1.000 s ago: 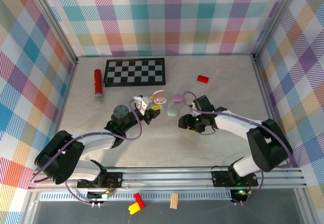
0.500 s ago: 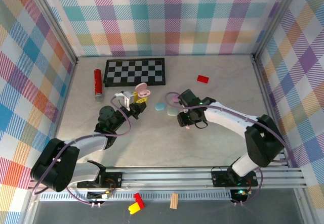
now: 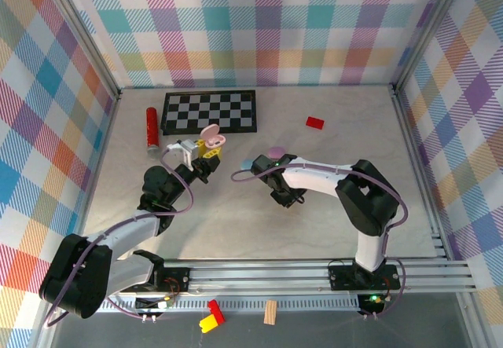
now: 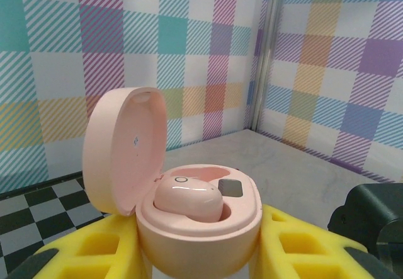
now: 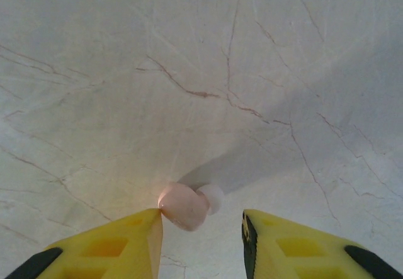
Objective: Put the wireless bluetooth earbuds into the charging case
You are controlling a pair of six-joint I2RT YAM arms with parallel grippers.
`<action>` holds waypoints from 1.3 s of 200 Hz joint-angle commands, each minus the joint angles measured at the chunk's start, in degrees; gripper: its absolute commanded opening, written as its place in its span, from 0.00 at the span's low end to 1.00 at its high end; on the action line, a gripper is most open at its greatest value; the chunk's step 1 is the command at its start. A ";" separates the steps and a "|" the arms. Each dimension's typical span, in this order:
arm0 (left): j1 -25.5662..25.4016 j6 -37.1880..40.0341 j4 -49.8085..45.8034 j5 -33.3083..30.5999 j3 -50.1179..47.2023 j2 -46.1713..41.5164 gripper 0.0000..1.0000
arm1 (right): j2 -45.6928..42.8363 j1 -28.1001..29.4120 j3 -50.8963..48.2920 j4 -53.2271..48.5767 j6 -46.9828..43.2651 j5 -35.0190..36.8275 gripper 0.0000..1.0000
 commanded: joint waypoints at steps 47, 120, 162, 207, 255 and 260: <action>0.80 -0.04 -0.20 0.93 -0.92 -1.31 0.36 | 2.34 0.22 2.81 -1.54 -1.84 0.76 0.35; 0.80 0.24 -0.91 1.02 -0.86 -1.34 0.36 | 3.97 0.22 3.36 -2.31 -1.68 0.29 0.34; 0.80 0.23 -0.90 1.28 -0.66 -0.99 0.36 | 4.72 0.22 3.47 -2.40 -1.52 0.45 0.29; 0.80 0.33 -1.59 2.35 -0.35 -1.02 0.36 | 4.68 0.22 3.31 -2.11 -1.23 0.36 0.25; 0.80 1.15 -3.29 4.07 0.23 -1.24 0.36 | 0.31 -0.03 3.21 -1.67 0.03 -3.76 0.23; 0.80 1.36 -3.57 4.25 0.26 -1.31 0.36 | -0.66 -0.17 3.28 -1.46 0.21 -4.55 0.23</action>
